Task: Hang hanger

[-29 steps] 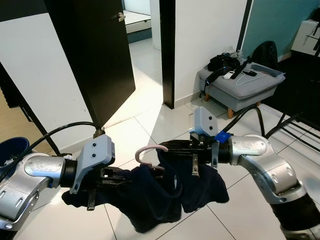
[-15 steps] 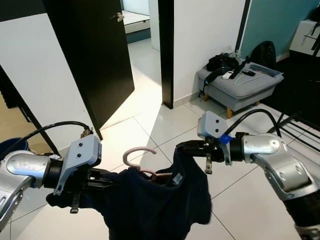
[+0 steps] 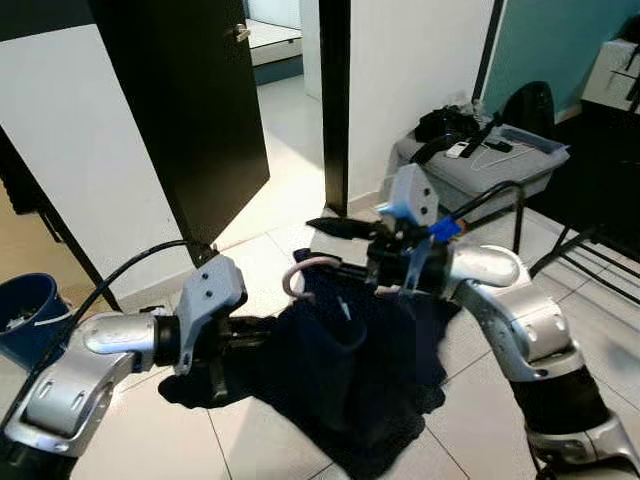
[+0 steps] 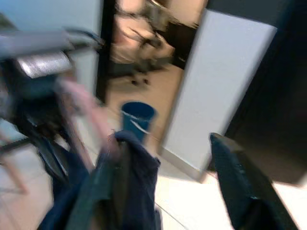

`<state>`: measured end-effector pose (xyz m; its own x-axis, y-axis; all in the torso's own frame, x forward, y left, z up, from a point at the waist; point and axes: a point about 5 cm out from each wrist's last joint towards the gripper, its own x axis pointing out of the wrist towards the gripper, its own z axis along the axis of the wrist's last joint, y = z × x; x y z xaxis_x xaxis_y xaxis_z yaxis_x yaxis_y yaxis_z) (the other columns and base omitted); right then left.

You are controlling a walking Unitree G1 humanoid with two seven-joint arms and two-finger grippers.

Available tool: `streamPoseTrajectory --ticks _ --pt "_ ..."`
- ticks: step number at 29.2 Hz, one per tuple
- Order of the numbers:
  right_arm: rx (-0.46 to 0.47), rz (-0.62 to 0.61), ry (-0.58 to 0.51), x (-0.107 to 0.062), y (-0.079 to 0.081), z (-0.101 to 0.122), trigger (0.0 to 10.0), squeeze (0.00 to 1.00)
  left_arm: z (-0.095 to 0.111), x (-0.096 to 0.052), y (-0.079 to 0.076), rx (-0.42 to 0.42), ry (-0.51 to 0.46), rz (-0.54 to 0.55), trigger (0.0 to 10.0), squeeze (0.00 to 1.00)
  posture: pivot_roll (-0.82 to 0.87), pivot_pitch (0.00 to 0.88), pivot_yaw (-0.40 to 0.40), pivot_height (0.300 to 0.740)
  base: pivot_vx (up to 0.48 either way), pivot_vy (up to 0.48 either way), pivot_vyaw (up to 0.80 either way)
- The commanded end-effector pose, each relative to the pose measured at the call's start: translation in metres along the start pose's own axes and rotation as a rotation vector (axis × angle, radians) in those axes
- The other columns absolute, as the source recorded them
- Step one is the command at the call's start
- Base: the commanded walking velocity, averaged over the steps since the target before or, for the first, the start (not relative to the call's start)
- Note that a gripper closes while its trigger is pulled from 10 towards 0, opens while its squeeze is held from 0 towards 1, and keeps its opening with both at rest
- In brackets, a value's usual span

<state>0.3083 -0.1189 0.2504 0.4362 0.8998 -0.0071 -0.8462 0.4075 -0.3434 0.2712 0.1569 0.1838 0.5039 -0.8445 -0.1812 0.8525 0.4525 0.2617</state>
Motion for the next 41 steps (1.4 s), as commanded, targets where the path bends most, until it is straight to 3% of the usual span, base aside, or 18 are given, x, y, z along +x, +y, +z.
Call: streamPoseTrajectory --ticks 1,3,4,9,13,16,18,23,25,26,27,28,30,31,32,38,39,41 --pt "-0.066 -0.092 0.04 -0.006 -0.014 0.0 10.0 1.0 0.002 -0.004 0.01 -0.012 -0.032 0.097 10.0 0.0 -0.06 0.0 0.065 0.74 0.0 0.0 0.0" --pt "-0.1 -0.142 0.081 -0.011 -0.021 -0.003 10.0 1.0 0.003 -0.003 0.012 -0.027 -0.05 0.123 10.0 0.0 -0.06 0.0 0.065 0.74 0.0 0.0 0.0" --pt "-0.181 -0.207 0.188 -0.021 -0.033 -0.01 10.0 1.0 0.003 -0.003 0.013 -0.046 -0.074 0.163 10.0 0.0 -0.06 0.0 0.065 0.74 0.0 0.0 0.0" --pt "-0.21 -0.217 0.235 -0.029 -0.037 -0.013 10.0 1.0 0.003 -0.002 0.013 -0.05 -0.081 0.181 10.0 0.0 -0.06 0.0 0.063 0.74 0.0 0.0 0.0" --pt "-0.296 -0.264 0.309 -0.037 -0.045 -0.015 10.0 1.0 0.0 -0.001 0.014 -0.059 -0.078 0.206 10.0 0.0 -0.06 0.0 0.064 0.74 0.0 0.0 0.0" --pt "-0.298 -0.285 0.283 -0.038 -0.048 -0.012 10.0 1.0 -0.001 0.0 0.017 -0.063 -0.075 0.239 10.0 0.0 -0.06 0.0 0.064 0.74 0.0 0.0 0.0" --pt "-0.276 -0.345 0.219 -0.038 -0.053 -0.005 10.0 1.0 -0.004 0.002 0.025 -0.072 -0.06 0.339 10.0 0.0 -0.06 0.0 0.064 0.74 0.0 0.0 0.0" --pt "-0.256 -0.349 0.202 -0.038 -0.053 -0.005 10.0 0.98 -0.006 0.003 0.034 -0.078 -0.056 0.457 10.0 0.0 -0.06 0.0 0.066 0.74 0.0 0.0 0.0" --pt "-0.207 -0.339 0.213 -0.037 -0.049 -0.013 10.0 0.76 -0.002 0.004 0.042 -0.119 -0.12 0.593 10.0 0.0 -0.06 0.0 0.062 0.74 0.0 0.0 0.0" --pt "-0.207 -0.339 0.213 -0.037 -0.049 -0.013 10.0 0.76 -0.002 0.004 0.042 -0.119 -0.12 0.593 10.0 0.0 -0.06 0.0 0.062 0.74 0.0 0.0 0.0" --pt "-0.178 -0.351 0.205 -0.037 -0.048 -0.015 10.0 0.67 0.001 0.003 0.046 -0.142 -0.155 0.65 10.0 0.0 -0.06 0.0 0.063 0.74 0.0 0.0 0.0" --pt "-0.116 -0.408 0.172 -0.035 -0.051 -0.017 10.0 0.11 0.003 0.003 0.05 -0.17 -0.189 0.715 10.0 0.0 -0.06 0.0 0.064 0.74 0.0 0.0 0.0" --pt "-0.116 -0.408 0.172 -0.035 -0.051 -0.017 10.0 0.11 0.003 0.003 0.05 -0.17 -0.189 0.715 10.0 0.0 -0.06 0.0 0.064 0.74 0.0 0.0 0.0" --pt "-0.013 -0.541 0.14 -0.036 -0.061 -0.023 10.0 0.0 0.005 0.002 0.053 -0.202 -0.221 0.787 10.0 0.0 -0.06 0.0 0.063 0.74 0.0 0.0 0.0" --pt "0.029 -0.613 0.169 -0.039 -0.066 -0.03 10.0 0.0 0.005 0.002 0.053 -0.222 -0.237 0.802 10.0 0.0 -0.05 0.0 0.063 0.74 0.0 0.0 0.0" --pt "0.082 -0.699 0.227 -0.046 -0.07 -0.044 10.0 0.0 0.007 0.001 0.053 -0.236 -0.261 0.799 10.0 0.0 -0.05 0.0 0.064 0.74 0.0 0.0 0.0" --pt "0.216 -0.728 0.164 -0.048 -0.067 -0.051 10.0 0.0 0.011 0.0 0.051 -0.208 -0.272 0.763 10.0 0.0 -0.05 0.0 0.064 0.74 0.0 0.0 0.0" --pt "0.284 -0.721 0.108 -0.046 -0.065 -0.05 10.0 0.0 0.012 0.0 0.05 -0.198 -0.272 0.755 10.0 0.0 -0.05 0.0 0.064 0.74 0.0 0.0 0.0"
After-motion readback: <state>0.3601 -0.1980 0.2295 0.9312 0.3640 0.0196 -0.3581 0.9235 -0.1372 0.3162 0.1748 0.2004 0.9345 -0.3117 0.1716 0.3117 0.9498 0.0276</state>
